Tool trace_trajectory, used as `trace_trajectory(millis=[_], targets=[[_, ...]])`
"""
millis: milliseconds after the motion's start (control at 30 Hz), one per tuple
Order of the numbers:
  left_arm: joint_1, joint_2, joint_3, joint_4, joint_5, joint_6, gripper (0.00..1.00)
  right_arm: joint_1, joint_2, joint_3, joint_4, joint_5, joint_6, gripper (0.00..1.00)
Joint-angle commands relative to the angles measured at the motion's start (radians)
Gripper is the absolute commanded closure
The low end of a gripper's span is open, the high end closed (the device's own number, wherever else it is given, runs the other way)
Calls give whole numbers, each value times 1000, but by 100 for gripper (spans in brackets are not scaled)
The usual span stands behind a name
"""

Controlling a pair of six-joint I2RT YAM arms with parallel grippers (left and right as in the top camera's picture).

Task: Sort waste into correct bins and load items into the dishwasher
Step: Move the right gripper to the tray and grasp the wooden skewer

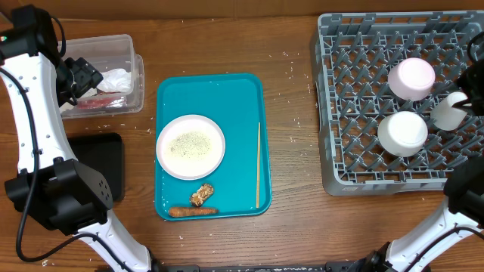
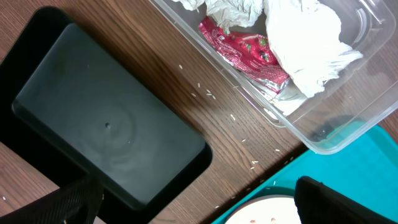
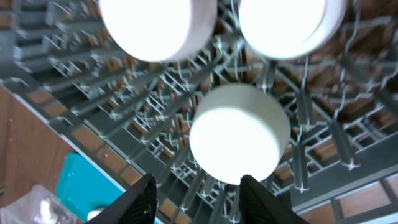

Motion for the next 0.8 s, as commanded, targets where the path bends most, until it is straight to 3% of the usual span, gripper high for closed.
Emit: trace_trajectory(millis=[0,267,467,533,567,600,767], targets=[[-3,11,-3,0,5,-25,0,16,-74,49,0,24,1,55],[-3,11,-3,0,5,-25,0,167,-92,49,0,-68,-45,59],[-3,11,-3,0,5,-25,0,442,-92,49,10,-54,-95,59],[-3,11,-3,0,5,-25,0,555,-91,48,33,7,-92,53],[-3,11,-3,0,5,-25,0,648,-85,48,58,95,-55,38],[-3,11,-3,0,5,-25,0,680,-82,48,64,127,-37,35],[-3,11,-3,0,5,-25,0,911,-60,-27,92,270,57,34]])
